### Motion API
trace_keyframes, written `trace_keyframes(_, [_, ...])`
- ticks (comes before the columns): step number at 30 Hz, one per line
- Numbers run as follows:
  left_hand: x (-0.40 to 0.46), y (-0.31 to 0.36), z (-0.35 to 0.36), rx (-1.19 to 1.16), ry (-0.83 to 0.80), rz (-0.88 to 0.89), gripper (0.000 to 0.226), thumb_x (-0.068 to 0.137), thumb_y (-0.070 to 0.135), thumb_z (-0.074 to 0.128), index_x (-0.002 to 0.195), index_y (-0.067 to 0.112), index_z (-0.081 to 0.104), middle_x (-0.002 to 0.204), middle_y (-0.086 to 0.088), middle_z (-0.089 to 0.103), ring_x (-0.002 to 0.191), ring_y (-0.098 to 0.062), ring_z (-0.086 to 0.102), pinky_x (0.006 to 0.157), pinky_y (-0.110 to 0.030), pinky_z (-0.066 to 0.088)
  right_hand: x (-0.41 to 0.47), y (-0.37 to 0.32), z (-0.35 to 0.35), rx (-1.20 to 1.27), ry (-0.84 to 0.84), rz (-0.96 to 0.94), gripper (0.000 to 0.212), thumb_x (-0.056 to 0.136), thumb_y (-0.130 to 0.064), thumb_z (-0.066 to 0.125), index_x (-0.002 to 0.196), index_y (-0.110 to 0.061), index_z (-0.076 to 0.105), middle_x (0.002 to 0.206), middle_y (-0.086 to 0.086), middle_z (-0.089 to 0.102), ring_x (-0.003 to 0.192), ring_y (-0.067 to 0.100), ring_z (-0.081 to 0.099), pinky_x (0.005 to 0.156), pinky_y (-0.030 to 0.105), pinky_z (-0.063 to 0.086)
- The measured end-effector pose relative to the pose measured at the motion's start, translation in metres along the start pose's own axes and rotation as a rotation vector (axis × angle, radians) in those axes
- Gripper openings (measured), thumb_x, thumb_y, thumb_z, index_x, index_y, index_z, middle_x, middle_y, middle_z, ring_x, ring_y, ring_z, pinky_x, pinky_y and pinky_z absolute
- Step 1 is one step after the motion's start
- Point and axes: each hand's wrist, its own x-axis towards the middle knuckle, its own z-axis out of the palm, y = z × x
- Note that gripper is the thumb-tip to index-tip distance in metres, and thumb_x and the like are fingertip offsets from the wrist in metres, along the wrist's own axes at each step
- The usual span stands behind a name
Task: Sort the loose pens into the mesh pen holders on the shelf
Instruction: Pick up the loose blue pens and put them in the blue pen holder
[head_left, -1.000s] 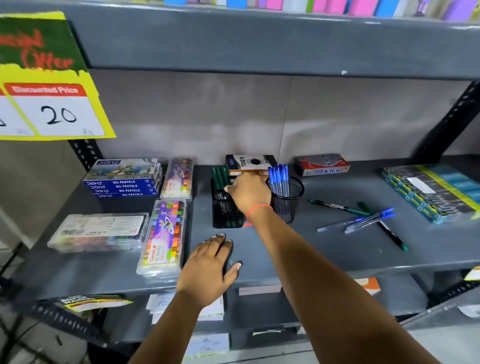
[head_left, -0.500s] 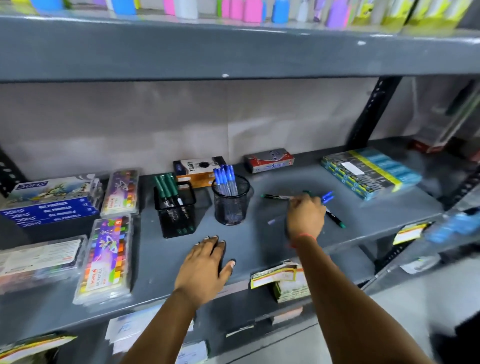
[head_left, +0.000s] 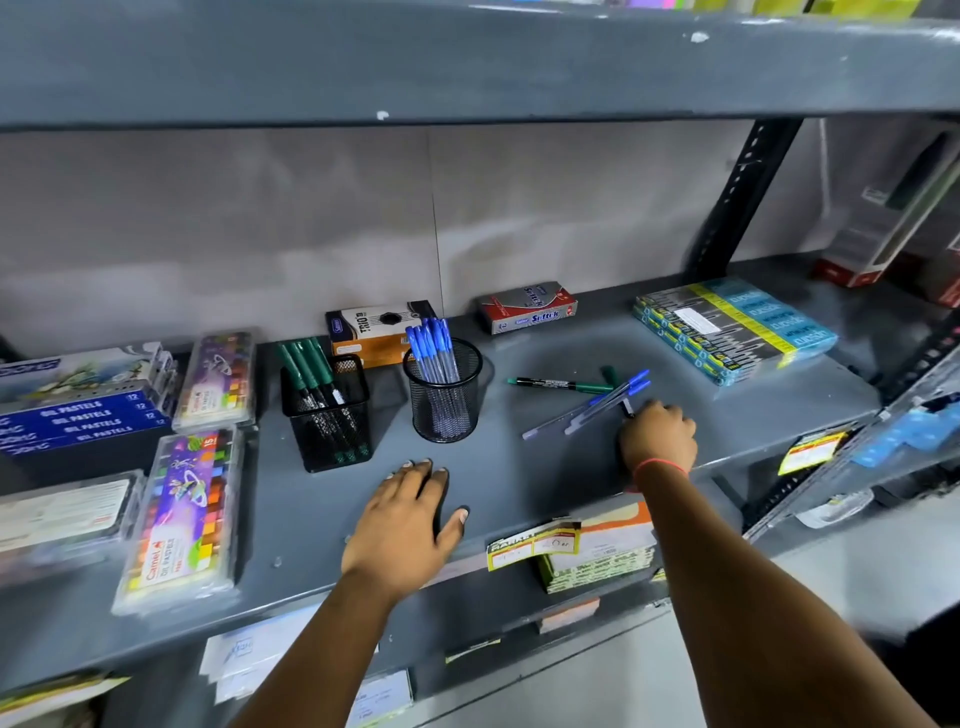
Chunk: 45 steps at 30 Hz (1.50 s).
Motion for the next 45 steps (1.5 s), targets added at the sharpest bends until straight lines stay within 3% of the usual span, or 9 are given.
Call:
trace_keyframes(10, [0.000,0.000,0.001,-0.020,0.019,0.005,0.055,0.091,0.047,0.037,0.137,0.017,0.032,0.149,-0.010,0.031,0.137,-0.024,0.023,0.115,-0.034,0.013,-0.004,-0.015,-0.008,0.497,-0.228,0.225,0.038,0.084,-0.025,0.057,0.109,0.003,0.064,0.116,0.024,0.065,0.094,0.037,0.065,0.081,0.038,0.053])
trace_keyframes(14, [0.000,-0.001,0.001,-0.011,0.016,0.009,0.056,0.091,0.048,0.035,0.138,0.017,0.030,0.149,-0.009,0.031,0.138,-0.023,0.022,0.115,-0.034,0.014,-0.010,-0.011,-0.012,0.501,-0.213,0.268,0.041,0.088,-0.026,0.054,0.115,0.005,0.061,0.121,0.024,0.063,0.103,0.039,0.064,0.073,0.036,0.054])
trace_keyframes(18, [0.001,-0.001,0.001,-0.018,0.007,0.003,0.056,0.092,0.049,0.034,0.138,0.018,0.030,0.150,-0.008,0.029,0.138,-0.023,0.021,0.115,-0.034,0.013,-0.015,-0.013,-0.023,0.608,-0.127,0.298,0.044,0.088,-0.024,0.053,0.121,0.006,0.055,0.127,0.026,0.058,0.114,0.040,0.058,0.090,0.039,0.048])
trace_keyframes(25, [-0.005,-0.007,-0.008,-0.051,-0.045,-0.022,0.057,0.092,0.050,0.035,0.139,0.019,0.027,0.152,-0.006,0.024,0.139,-0.023,0.019,0.115,-0.034,0.012,-0.048,-0.086,-0.047,0.697,-0.133,-0.096,0.025,0.085,-0.012,0.053,0.103,0.002,0.064,0.108,0.026,0.068,0.101,0.037,0.061,0.076,0.032,0.043])
trace_keyframes(29, [-0.022,-0.031,-0.016,-0.020,0.003,-0.081,0.056,0.091,0.050,0.035,0.138,0.020,0.031,0.151,-0.005,0.027,0.138,-0.020,0.023,0.114,-0.032,0.014,-0.081,-0.151,-0.049,0.774,-0.264,-0.338,0.026,0.081,-0.010,0.061,0.058,-0.015,0.050,0.060,0.005,0.058,0.057,0.020,0.052,0.049,0.021,0.039])
trace_keyframes(33, [-0.037,-0.056,-0.024,-0.015,0.031,-0.159,0.056,0.091,0.049,0.036,0.138,0.019,0.032,0.150,-0.006,0.029,0.137,-0.022,0.025,0.114,-0.033,0.017,-0.113,-0.202,-0.041,0.761,-0.454,-0.458,0.025,0.076,-0.001,0.062,0.055,-0.012,0.054,0.049,0.003,0.050,0.039,0.012,0.044,0.037,0.019,0.037])
trace_keyframes(37, [-0.042,-0.063,-0.024,-0.005,0.043,-0.161,0.056,0.092,0.048,0.036,0.138,0.017,0.030,0.151,-0.007,0.028,0.137,-0.022,0.025,0.114,-0.032,0.014,-0.128,-0.232,-0.030,0.559,-0.484,-0.542,0.028,0.080,0.000,0.056,0.054,-0.008,0.050,0.059,0.011,0.055,0.057,0.026,0.054,0.058,0.030,0.051])
trace_keyframes(40, [-0.041,-0.064,-0.022,-0.001,0.052,-0.154,0.056,0.091,0.048,0.036,0.138,0.018,0.031,0.150,-0.008,0.029,0.137,-0.023,0.026,0.114,-0.033,0.014,-0.131,-0.237,-0.024,0.394,-0.437,-0.564,0.010,0.084,-0.005,0.053,0.084,-0.003,0.063,0.089,0.016,0.061,0.082,0.030,0.059,0.068,0.028,0.043])
trace_keyframes(45, [-0.041,-0.066,-0.020,0.015,0.080,-0.157,0.056,0.090,0.049,0.037,0.137,0.018,0.032,0.149,-0.008,0.032,0.135,-0.023,0.028,0.114,-0.034,0.017,-0.133,-0.234,-0.010,0.287,-0.362,-0.531,0.023,0.085,-0.012,0.057,0.105,-0.004,0.066,0.111,0.015,0.069,0.102,0.032,0.065,0.080,0.032,0.050])
